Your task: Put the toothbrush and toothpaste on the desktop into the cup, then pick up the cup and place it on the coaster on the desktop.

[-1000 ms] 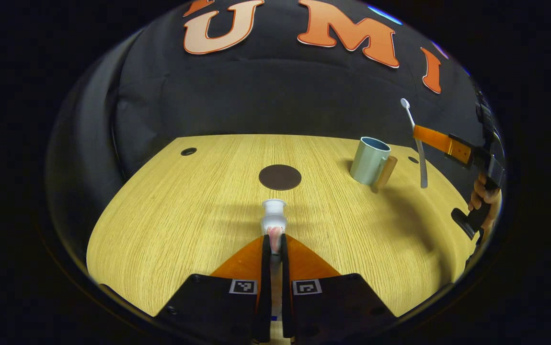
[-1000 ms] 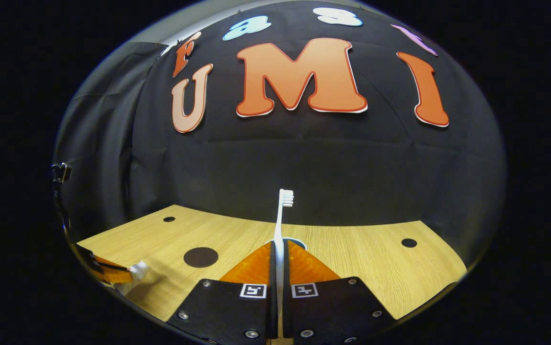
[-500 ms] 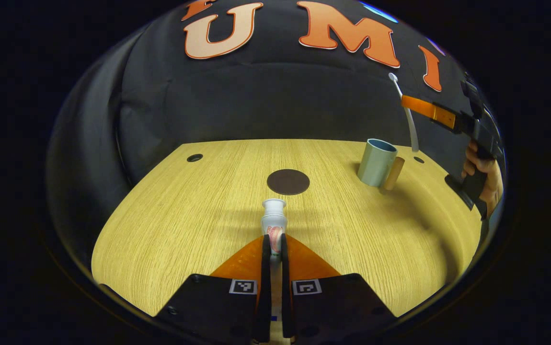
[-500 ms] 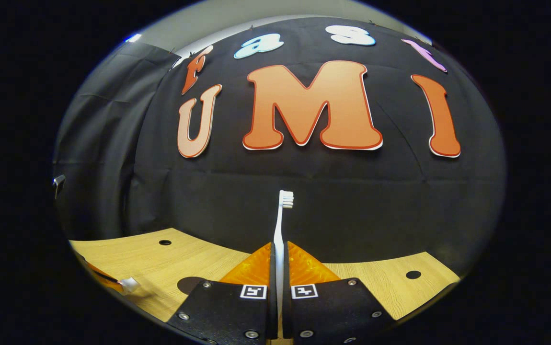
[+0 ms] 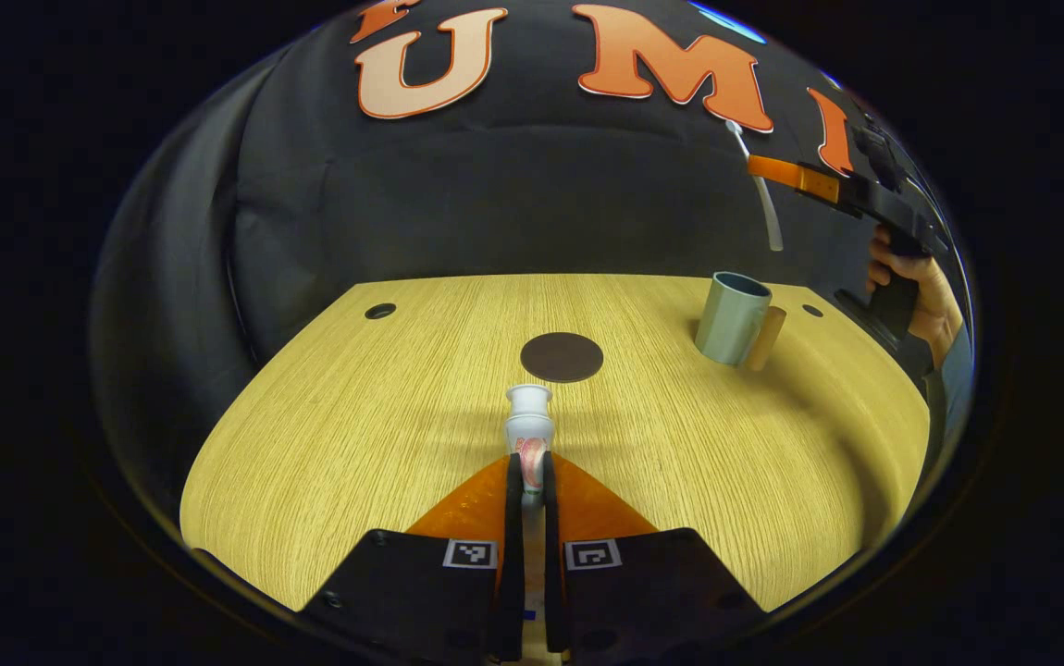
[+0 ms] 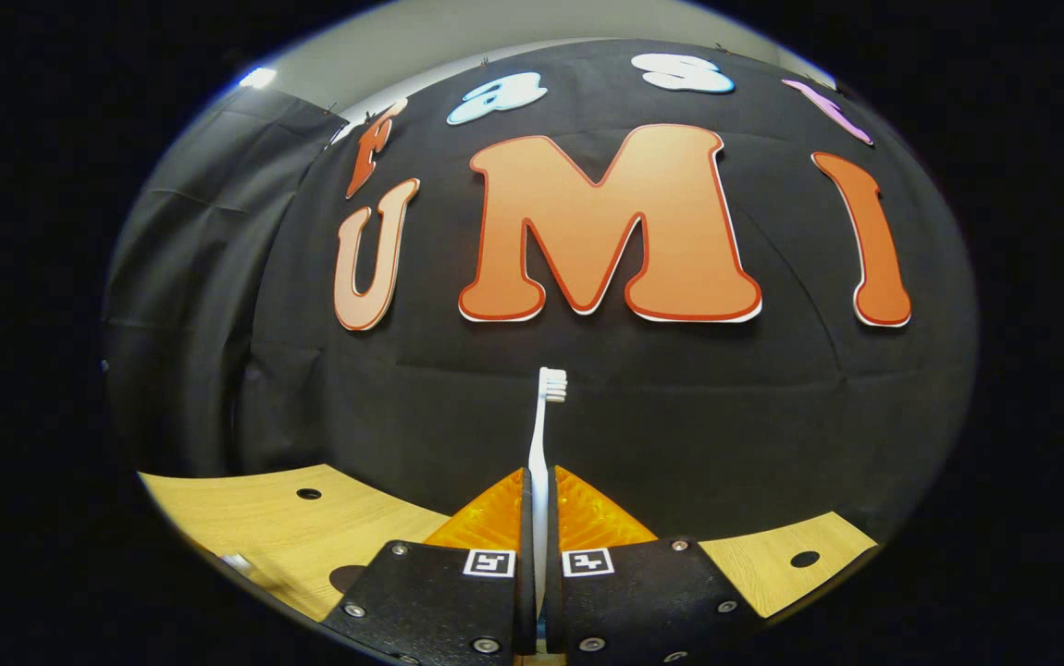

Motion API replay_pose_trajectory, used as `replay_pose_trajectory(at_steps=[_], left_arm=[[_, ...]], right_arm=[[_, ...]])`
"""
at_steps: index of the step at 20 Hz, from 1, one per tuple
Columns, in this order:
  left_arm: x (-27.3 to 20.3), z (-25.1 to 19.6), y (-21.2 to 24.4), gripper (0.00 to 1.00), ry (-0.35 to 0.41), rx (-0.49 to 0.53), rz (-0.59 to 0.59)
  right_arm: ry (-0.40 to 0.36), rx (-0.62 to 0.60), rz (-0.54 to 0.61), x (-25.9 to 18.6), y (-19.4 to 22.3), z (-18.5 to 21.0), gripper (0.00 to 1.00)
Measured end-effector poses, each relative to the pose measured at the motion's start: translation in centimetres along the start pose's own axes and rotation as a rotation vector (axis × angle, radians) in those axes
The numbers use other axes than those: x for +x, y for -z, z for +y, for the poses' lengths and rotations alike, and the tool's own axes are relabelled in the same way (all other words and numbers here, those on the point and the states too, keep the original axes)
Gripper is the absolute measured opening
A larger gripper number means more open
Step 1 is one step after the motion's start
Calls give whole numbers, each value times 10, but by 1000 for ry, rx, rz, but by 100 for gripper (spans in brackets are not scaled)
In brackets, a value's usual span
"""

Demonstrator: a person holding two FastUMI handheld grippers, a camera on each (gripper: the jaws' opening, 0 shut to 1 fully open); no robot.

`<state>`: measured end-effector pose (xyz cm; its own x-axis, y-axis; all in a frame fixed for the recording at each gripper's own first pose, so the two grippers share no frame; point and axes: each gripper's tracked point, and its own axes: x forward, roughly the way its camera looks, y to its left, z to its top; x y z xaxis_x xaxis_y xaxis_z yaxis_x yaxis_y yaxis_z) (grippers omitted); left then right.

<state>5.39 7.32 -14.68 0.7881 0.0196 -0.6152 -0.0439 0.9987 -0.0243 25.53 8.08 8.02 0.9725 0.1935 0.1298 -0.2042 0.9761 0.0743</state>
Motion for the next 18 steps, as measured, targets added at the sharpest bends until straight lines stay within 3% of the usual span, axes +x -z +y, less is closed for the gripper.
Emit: replay_pose_trajectory(at_steps=[11, 18], left_arm=[[7, 9, 2, 13, -29, 3, -4], [10, 12, 4, 13, -31, -7, 2]], right_arm=[[-33, 57, 73, 30, 49, 1, 4], [-12, 59, 150, 38, 88, -14, 4]])
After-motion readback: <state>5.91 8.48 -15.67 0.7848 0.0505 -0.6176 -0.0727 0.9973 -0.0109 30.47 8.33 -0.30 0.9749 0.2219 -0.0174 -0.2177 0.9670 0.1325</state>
